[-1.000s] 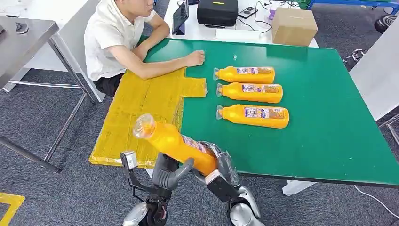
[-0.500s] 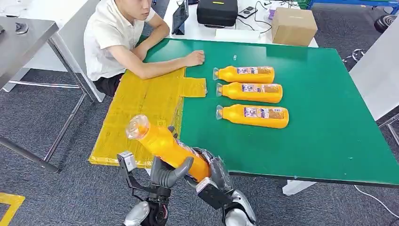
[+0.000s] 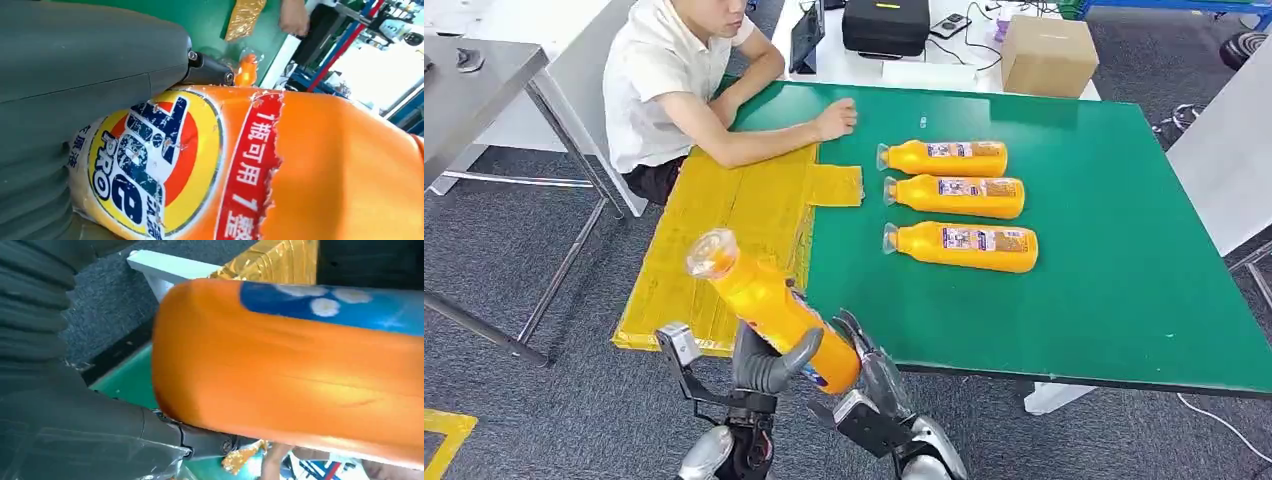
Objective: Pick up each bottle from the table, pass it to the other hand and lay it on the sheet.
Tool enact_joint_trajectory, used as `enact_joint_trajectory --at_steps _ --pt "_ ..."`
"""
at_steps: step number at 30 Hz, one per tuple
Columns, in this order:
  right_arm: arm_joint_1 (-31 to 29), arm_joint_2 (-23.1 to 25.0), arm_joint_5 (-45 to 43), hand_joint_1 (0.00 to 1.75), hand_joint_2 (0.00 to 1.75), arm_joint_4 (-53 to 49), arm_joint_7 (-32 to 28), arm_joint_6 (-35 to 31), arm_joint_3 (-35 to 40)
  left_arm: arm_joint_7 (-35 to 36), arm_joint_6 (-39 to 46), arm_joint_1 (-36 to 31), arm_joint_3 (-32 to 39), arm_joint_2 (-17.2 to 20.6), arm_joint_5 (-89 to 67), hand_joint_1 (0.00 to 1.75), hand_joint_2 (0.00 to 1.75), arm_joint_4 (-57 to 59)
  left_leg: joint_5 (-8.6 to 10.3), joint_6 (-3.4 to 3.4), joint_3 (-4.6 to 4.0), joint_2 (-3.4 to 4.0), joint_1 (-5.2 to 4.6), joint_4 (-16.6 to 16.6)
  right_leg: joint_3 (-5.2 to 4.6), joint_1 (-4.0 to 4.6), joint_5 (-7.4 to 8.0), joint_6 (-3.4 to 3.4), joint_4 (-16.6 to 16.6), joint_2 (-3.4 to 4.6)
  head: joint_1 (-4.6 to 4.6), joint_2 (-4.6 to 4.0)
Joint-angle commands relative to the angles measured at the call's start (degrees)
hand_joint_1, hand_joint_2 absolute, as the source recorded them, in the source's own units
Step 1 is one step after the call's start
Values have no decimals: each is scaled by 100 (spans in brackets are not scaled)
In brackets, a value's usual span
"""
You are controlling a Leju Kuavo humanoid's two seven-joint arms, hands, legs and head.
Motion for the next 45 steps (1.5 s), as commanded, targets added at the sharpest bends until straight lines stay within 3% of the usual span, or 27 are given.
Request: enact_joint_trajectory --at_steps 1,10,11,13,14,15,16,17,18,20,22,29,35,42,44,45 --pt "282 -121 109 0 0 34 -240 -856 -128 -164 695 -179 266 140 -719 73 175 -33 -5 -8 17 -9 4 -5 20 4 -7 -9 -5 -6 0 0" --pt "310 -188 102 0 0 -63 -238 -863 -101 -166 686 -198 289 114 -727 73 175 30 -11 -13 26 -2 6 -3 26 5 -11 -13 -3 2 0 0" --pt "340 -146 121 0 0 -91 -306 -1106 -190 -256 1039 -249 218 157 -1063 65 175 101 -9 -12 20 -6 4 -3 22 4 -10 -12 -2 -2 0 0" --pt "596 4 258 0 0 -595 -632 -2300 -854 -348 2654 -654 -45 219 -2985 134 175 818 -11 -16 30 -11 6 -5 32 6 -15 -17 -2 -7 0 0" --pt "754 281 657 0 0 -898 -831 -2300 -1535 -347 2587 -766 39 204 -3097 140 175 1004 -8 -15 27 -17 5 -7 32 5 -13 -16 -3 -13 0 0" --pt "865 554 994 0 0 -1333 -888 -2300 -2095 -309 2594 -865 104 207 -3172 162 175 1137 -5 -15 20 -28 5 -3 27 5 -15 -16 2 -24 0 0" --pt "910 741 1005 0 0 -1663 -888 -2300 -2472 -290 2725 -948 138 219 -3409 173 175 1251 -7 -18 25 -32 4 -2 30 4 -19 -20 6 -28 0 0" --pt "931 851 902 0 0 -2011 -888 -2300 -2751 -238 2748 -1027 250 223 -3571 168 175 1308 -6 -20 18 -36 3 3 19 3 -22 -22 15 -31 -2 0" --pt "957 1021 965 0 175 -2306 -888 -2300 -3084 -139 2748 -1067 431 207 -3927 168 175 1359 -4 -19 20 -33 3 -3 21 3 -18 -22 8 -27 2 0" --pt "976 1247 809 0 175 -2670 -888 -2300 -3499 224 2748 -1124 882 151 -4973 175 175 1459 -6 -18 6 -12 2 8 5 2 -12 -19 18 -7 0 0" --pt "1006 1182 470 0 175 -2565 -888 -2300 -3397 401 2748 -1193 1502 76 -6106 175 175 1521 0 -11 1 -14 -1 1 1 -1 -3 -10 9 -13 2 0" --pt "798 928 -91 0 175 -1704 -888 -2300 -2725 1655 2748 -2006 1521 557 -8081 175 175 2828 -2 -19 33 5 8 -14 30 8 -2 -19 -9 0 2 0" --pt "775 900 -145 0 175 -1661 -888 -2300 -2662 1732 2699 -2090 1526 601 -8158 175 175 2892 -5 -15 23 9 9 -7 22 8 -2 -14 -5 4 0 0" --pt "605 698 -507 0 175 -1295 -888 -2300 -2251 2532 1852 -2829 1313 852 -9051 175 175 4029 -2 -15 21 2 11 -5 23 10 -2 -15 -2 -1 0 0" --pt "582 660 -564 0 175 -1230 -888 -2300 -2192 2784 1677 -2987 1162 934 -9481 112 175 4315 2 -12 11 -2 9 -7 15 8 2 -11 -5 -7 2 0" --pt "574 645 -584 0 175 -1197 -888 -2300 -2167 2920 1511 -3041 1130 947 -9601 42 175 4418 4 -9 2 -1 8 -4 6 7 4 -8 -4 -7 0 0"
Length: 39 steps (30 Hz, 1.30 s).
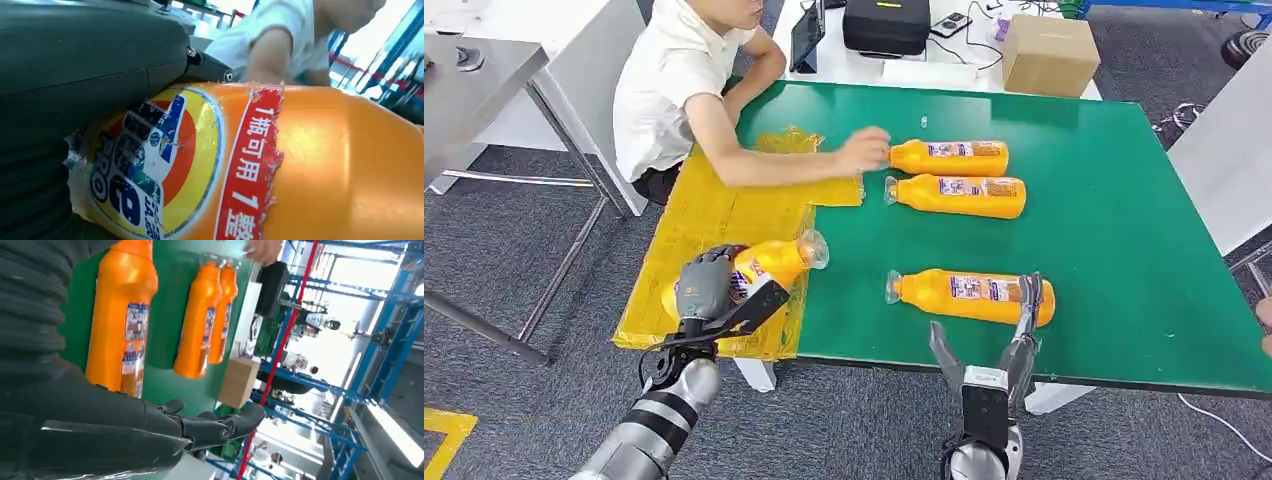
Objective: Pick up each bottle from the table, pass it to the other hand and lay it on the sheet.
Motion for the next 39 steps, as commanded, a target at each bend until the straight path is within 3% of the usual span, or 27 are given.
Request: enact_joint_trajectory --at_steps 1,3,12,26,31,34,35,37,39 --pt "-311 -317 -253 0 175 721 -2 34 401 739 -844 -1029 -320 400 -983 10 175 1775 -4 -12 25 5 9 -7 24 8 -2 -13 -8 8 0 0" --pt "-310 -342 -293 0 175 744 -2 47 409 751 -1145 -1052 -251 375 -959 0 175 1859 -3 -9 20 1 6 -6 19 6 -2 -9 -6 4 0 0" --pt "-312 -422 -288 0 175 784 -2 15 484 414 -2034 -1001 -129 260 -764 0 175 1714 -3 -7 20 0 4 -5 22 4 -1 -7 -4 6 -2 0" --pt "-278 -404 -177 0 175 793 -2 15 465 -73 -2002 -834 -101 159 -392 0 175 1255 -7 -10 36 -5 4 -4 39 4 -7 -10 -4 5 0 0" --pt "-212 -396 -53 0 175 720 -2 15 380 -318 -2058 -569 -229 79 -73 0 175 596 -9 -11 40 -6 6 -4 44 6 -8 -12 -5 4 -2 0" --pt "-294 -483 1086 0 175 1220 39 15 111 -712 -1882 -20 -402 -138 692 0 175 -564 -10 -10 35 -15 6 -1 40 5 -12 -11 -3 -5 -2 0" --pt "-373 -517 1949 0 175 1442 236 15 -125 -961 -1802 207 -541 -210 1005 0 175 -956 -5 -7 31 -15 4 -6 35 4 -7 -7 -8 -6 -2 0" --pt "-493 -462 2852 0 175 1572 -2 15 -771 -1310 -1534 675 -982 -336 1510 0 175 -1693 -10 -7 45 -17 5 -11 53 4 -10 -7 -18 -8 -2 0" --pt "-558 -552 3028 0 175 1421 -2 15 -940 -1605 -1080 927 -1430 -391 1715 0 175 -2073 -5 -3 29 -14 -2 -7 35 -2 -8 -3 -10 -8 0 0"
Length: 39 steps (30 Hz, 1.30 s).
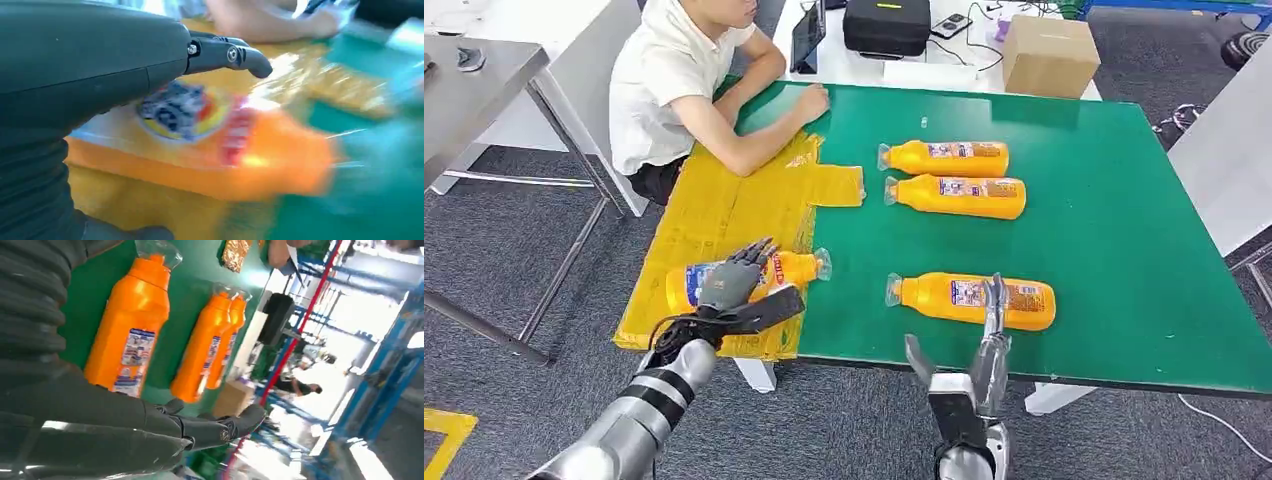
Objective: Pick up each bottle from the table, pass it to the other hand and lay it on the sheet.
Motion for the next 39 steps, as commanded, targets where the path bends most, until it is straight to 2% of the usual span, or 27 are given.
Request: enact_joint_trajectory --at_steps 1,3,9,11,13,14,15,18,19,20,23,25,27,30,33,39 --pt "-461 -294 1859 0 175 812 -70 0 -1228 -949 1060 1222 -1443 -344 996 0 175 -2350 -13 -5 28 -13 1 -5 34 1 -14 -6 -10 -9 0 0" --pt "-495 -280 2130 0 175 776 -70 0 -1299 -1116 1394 1287 -1605 -335 903 0 175 -2454 -8 -2 6 -12 -6 -3 12 -7 -6 -3 -5 -3 0 0" --pt "-486 -245 2166 0 175 766 -70 0 -1307 -1120 1392 1252 -1576 -290 912 0 175 -2445 -9 -5 5 -12 -5 -4 9 -6 -5 -7 -7 -1 0 0" --pt "-522 -215 2477 0 175 936 -52 0 -1360 -1346 1581 1241 -1643 -282 962 0 175 -2439 -13 -8 11 -6 -2 -2 12 -2 -7 -11 -5 5 0 0" --pt "-608 -386 2904 0 175 1234 356 0 -1222 -1330 1592 1256 -1711 -272 1016 0 175 -2478 -7 -3 4 -7 -2 -5 5 -1 -2 -5 -8 3 0 0" --pt "-735 -648 3223 0 175 1584 895 0 -989 -1294 1552 1276 -1743 -276 1065 0 175 -2513 -12 -8 18 -4 2 -7 18 3 -5 -9 -11 7 0 0" --pt "-804 -797 3231 0 175 1707 1052 0 -865 -1270 1517 1296 -1758 -279 1113 0 175 -2546 -10 -5 17 -5 3 -9 18 4 -3 -6 -13 6 0 0" --pt "-825 -863 3149 0 175 1733 1028 0 -850 -1265 1508 1306 -1774 -278 1122 0 175 -2562 -10 -3 14 -3 2 -6 17 3 -4 -4 -11 5 -2 0" --pt "-875 -925 3307 0 175 1891 1228 0 -783 -1243 1463 1326 -1748 -301 1226 0 175 -2579 -14 -5 23 -5 3 -6 27 3 -8 -7 -11 4 0 0" --pt "-1090 -1212 3196 0 175 2240 1790 113 -468 -1255 1300 1407 -1772 -351 1507 0 175 -2652 -11 -4 18 -7 4 -7 23 3 -6 -6 -13 3 0 0" --pt "-1575 -1565 3129 0 175 2854 2003 0 -641 -1271 909 1574 -2109 -426 2086 0 175 -2779 -15 -2 21 8 -1 -5 24 -1 -2 -4 -13 20 0 0" --pt "-1926 -1624 3111 0 175 3400 1820 0 -846 -1294 956 1556 -2400 -401 2171 0 175 -2791 -11 -2 18 -3 -9 -7 22 -9 -2 -2 -11 9 -2 0" --pt "-2318 -1688 3208 0 175 4053 1992 47 -781 -1256 914 1529 -2558 -386 2326 0 175 -2837 -6 1 5 -10 -12 -4 10 -11 2 1 -11 1 0 0" --pt "-2600 -1695 3637 0 175 4493 2390 43 -542 -1122 821 1472 -2641 -336 2494 0 175 -2860 -12 -5 21 4 -10 -5 24 -9 1 -5 -12 14 0 0" --pt "-2587 -1698 4244 0 175 4459 2992 0 -323 -1155 911 1501 -2617 -292 2515 0 175 -2840 -5 0 6 -5 -11 -2 10 -9 3 -1 -8 4 0 0" --pt "-2718 -1721 4198 0 175 4758 3115 190 -331 -1110 842 1501 -2607 -274 2591 0 175 -2820 -6 0 19 -10 -6 -3 19 -4 0 0 -8 1 -4 0"
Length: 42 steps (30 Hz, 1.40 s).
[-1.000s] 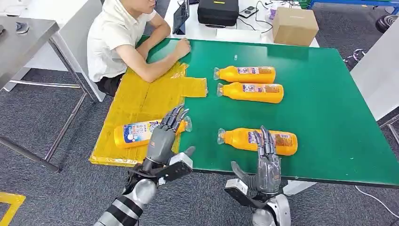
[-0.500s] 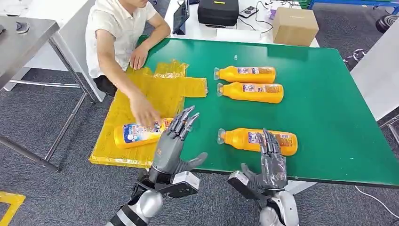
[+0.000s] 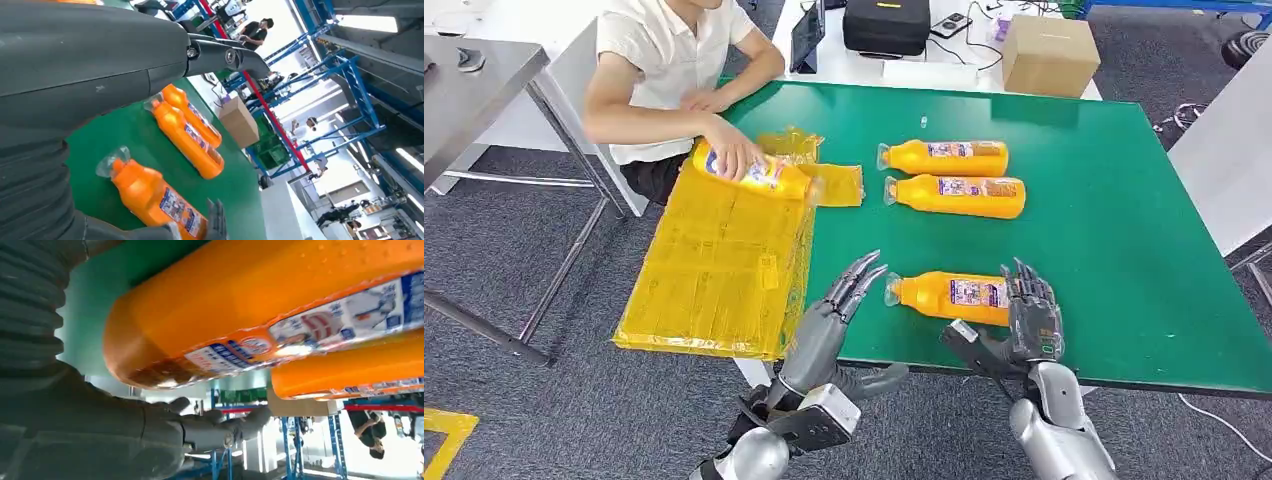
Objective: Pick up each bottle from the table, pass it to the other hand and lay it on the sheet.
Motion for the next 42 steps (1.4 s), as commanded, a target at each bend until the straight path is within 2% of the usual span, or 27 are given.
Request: enact_joint_trajectory --at_steps 1,8,10,11,13,14,17,20,22,23,24,25,27,29,31,34,35,40,42 --pt "-581 -154 -10 0 175 1329 135 145 300 83 -83 -104 -236 221 141 0 175 91 -3 -7 16 2 6 -4 17 5 -4 -9 -5 -1 2 0" --pt "-763 -170 -195 0 175 1879 30 290 176 86 -181 -195 -321 195 200 0 175 175 0 -6 29 -8 4 -6 34 2 -5 -11 -10 -8 4 0" --pt "-779 -147 -213 0 175 2024 -12 581 181 77 -191 -222 -333 185 224 0 175 231 0 -7 34 -7 4 -7 41 3 -4 -12 -13 -5 4 0" --pt "-773 -176 -182 138 175 2054 -45 681 165 72 -198 -231 -339 181 231 0 175 247 -2 -12 42 -7 6 -8 48 4 -6 -17 -14 -4 2 0" --pt "-766 -194 -177 138 175 2068 -34 674 165 70 -199 -231 -341 179 234 0 175 250 1 -5 42 -12 3 -6 48 2 -4 -11 -13 -11 4 0" --pt "-796 -216 -136 175 175 2153 1 821 204 47 -188 -232 -338 174 245 0 175 251 0 -12 53 -15 5 -10 58 4 -6 -18 -16 -13 2 0" --pt "-795 -331 -17 175 175 2220 85 1110 308 36 -202 -258 -343 174 259 0 175 253 0 -10 61 -13 5 -8 62 4 -4 -16 -14 -14 0 0" --pt "-728 -412 -62 175 175 2148 -52 1118 301 30 -209 -258 -330 171 270 0 175 244 1 -3 63 -16 2 -6 63 1 -4 -9 -16 -16 0 0" --pt "-660 -338 -465 175 175 2016 -491 1070 63 16 -214 -262 -313 154 291 0 175 243 1 -6 75 -23 5 -10 72 5 -6 -13 -20 -23 2 0" --pt "-632 -169 -1120 175 175 1885 -1058 1390 -328 24 -228 -278 -302 121 317 0 175 227 -1 -2 79 -18 4 -6 66 3 -6 -9 -16 -18 4 0" --pt "-611 -126 -1356 175 175 1844 -1255 1515 -457 26 -237 -273 -295 115 338 0 175 226 -1 -9 86 -28 7 -8 63 6 -10 -16 -19 -26 2 0" --pt "-538 62 -2145 175 175 1644 -1828 1991 -847 6 -276 -235 -246 99 494 0 175 212 -2 -5 83 -25 7 -5 38 6 -10 -12 -16 -20 4 0" --pt "-410 252 -2666 175 175 1257 -2188 2139 -955 23 -519 -165 -115 75 1037 0 175 225 -4 -2 85 -11 8 -13 45 7 -8 -9 -24 -7 4 0" --pt "-312 343 -2920 175 175 947 -2276 2066 -970 63 -604 -99 27 14 1450 0 175 271 -12 0 97 6 9 -11 97 9 -3 -13 -23 5 11 0" --pt "-207 473 -3346 175 175 592 -2441 2081 -1048 90 -537 -47 181 -48 1879 0 175 399 -19 -5 103 33 8 -8 96 7 -1 -13 -18 23 7 0" --pt "67 644 -3949 173 175 -269 -2378 1891 -847 526 -645 9 287 -109 3176 0 175 843 -25 -19 108 57 10 -14 92 9 0 -22 -20 43 2 0" --pt "136 665 -4117 169 175 -531 -2266 1838 -698 455 -649 2 235 -90 3491 0 175 1018 -25 -16 108 51 10 -12 91 9 0 -18 -20 38 4 0" --pt "154 657 -4185 169 175 -620 -2204 1826 -592 399 -659 -11 169 -51 3599 0 175 1091 -25 -15 90 54 15 -8 76 15 -6 -17 -11 42 2 0" --pt "172 704 -4423 159 175 -703 -2407 1739 -609 525 -614 35 214 -64 3866 0 175 1085 -19 -8 69 54 14 -7 58 14 -3 -12 -9 40 2 0"
